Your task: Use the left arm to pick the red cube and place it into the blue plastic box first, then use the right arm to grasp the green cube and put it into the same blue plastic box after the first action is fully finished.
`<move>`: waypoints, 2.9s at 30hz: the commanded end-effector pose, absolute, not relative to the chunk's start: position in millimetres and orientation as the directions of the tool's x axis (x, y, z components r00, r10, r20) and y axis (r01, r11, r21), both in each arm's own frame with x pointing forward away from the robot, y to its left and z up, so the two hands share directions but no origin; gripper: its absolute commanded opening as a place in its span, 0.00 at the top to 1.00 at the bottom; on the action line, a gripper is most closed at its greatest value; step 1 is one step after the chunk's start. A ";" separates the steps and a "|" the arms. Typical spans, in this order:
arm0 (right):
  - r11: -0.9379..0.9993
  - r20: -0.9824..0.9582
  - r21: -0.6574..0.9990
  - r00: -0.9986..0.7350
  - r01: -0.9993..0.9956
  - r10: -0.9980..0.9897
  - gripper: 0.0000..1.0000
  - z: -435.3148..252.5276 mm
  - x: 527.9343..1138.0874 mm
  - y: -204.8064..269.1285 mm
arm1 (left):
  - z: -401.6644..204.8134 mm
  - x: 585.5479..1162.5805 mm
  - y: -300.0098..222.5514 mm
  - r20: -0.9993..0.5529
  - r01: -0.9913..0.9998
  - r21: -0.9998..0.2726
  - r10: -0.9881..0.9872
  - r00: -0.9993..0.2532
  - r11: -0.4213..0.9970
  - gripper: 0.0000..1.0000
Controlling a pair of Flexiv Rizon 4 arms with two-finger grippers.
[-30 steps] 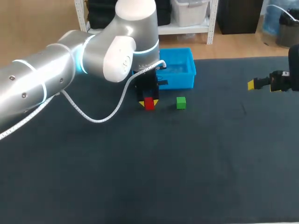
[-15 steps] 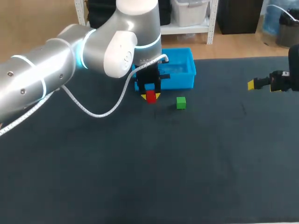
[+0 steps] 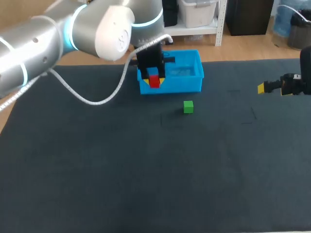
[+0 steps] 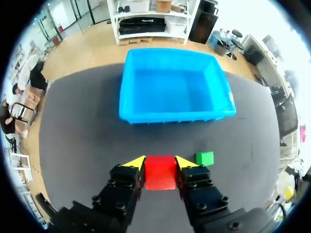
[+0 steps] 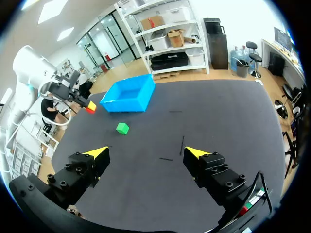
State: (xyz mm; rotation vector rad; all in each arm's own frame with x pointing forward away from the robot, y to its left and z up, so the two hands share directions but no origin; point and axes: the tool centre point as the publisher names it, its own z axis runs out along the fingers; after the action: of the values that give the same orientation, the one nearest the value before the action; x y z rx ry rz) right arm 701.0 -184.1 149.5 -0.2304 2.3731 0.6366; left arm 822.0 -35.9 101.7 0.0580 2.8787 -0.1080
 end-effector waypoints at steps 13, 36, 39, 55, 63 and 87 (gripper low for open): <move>0.866 -0.643 0.383 -0.766 -0.321 0.000 0.00 149.7 700.7 -184.5 | 123.2 806.3 -17.5 -0.416 0.211 -0.117 0.145 -0.898 0.970 1.00; 0.866 -0.643 0.383 -0.766 -0.321 0.000 0.00 149.7 700.7 -184.5 | 151.1 798.1 4.1 -0.638 0.473 -0.159 0.275 -0.719 0.867 1.00; 0.866 -0.643 0.383 -0.766 -0.321 0.000 0.00 149.7 700.7 -184.5 | 151.1 798.4 4.0 -0.641 0.475 -0.161 0.274 -0.717 0.865 1.00; 0.866 -0.643 0.383 -0.766 -0.321 0.000 0.00 149.7 700.7 -184.5 | 136.3 842.5 -0.3 -0.627 0.454 -0.179 0.254 -0.736 0.873 1.00; 0.866 -0.643 0.383 -0.766 -0.321 0.000 0.00 149.7 700.7 -184.5 | 132.8 889.9 -11.1 -0.624 0.473 -0.165 0.279 -0.730 0.866 1.00; 0.866 -0.643 0.383 -0.766 -0.321 0.000 0.00 149.7 700.7 -184.5 | 91.3 948.1 -49.7 -0.567 0.472 -0.193 0.294 -0.769 0.860 1.00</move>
State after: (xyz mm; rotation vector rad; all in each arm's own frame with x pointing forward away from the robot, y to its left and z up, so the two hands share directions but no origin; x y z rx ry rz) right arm 701.0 -184.1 149.5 -0.2304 2.3731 0.6366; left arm 931.5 -41.4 99.4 0.5475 2.4742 -0.4440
